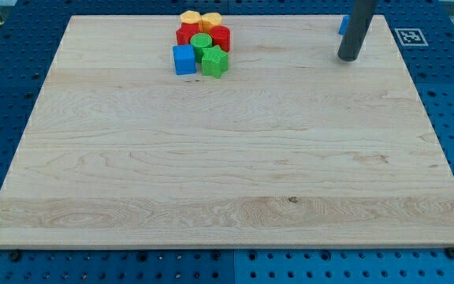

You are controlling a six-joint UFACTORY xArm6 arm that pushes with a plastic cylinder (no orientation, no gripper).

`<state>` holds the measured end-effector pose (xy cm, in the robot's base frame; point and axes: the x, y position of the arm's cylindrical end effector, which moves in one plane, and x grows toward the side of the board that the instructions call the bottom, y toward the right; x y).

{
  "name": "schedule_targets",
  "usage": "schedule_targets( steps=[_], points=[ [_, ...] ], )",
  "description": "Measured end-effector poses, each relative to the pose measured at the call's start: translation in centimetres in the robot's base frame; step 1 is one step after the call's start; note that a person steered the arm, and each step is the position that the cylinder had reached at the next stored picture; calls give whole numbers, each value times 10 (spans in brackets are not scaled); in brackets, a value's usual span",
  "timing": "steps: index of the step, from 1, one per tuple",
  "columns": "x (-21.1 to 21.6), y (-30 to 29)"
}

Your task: Move your arm to the left side of the blue triangle

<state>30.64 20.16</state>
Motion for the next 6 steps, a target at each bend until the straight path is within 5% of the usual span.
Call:
schedule_targets(
  steps=[4,6],
  points=[
    [-14,-45],
    [-87,-105]
  ],
)
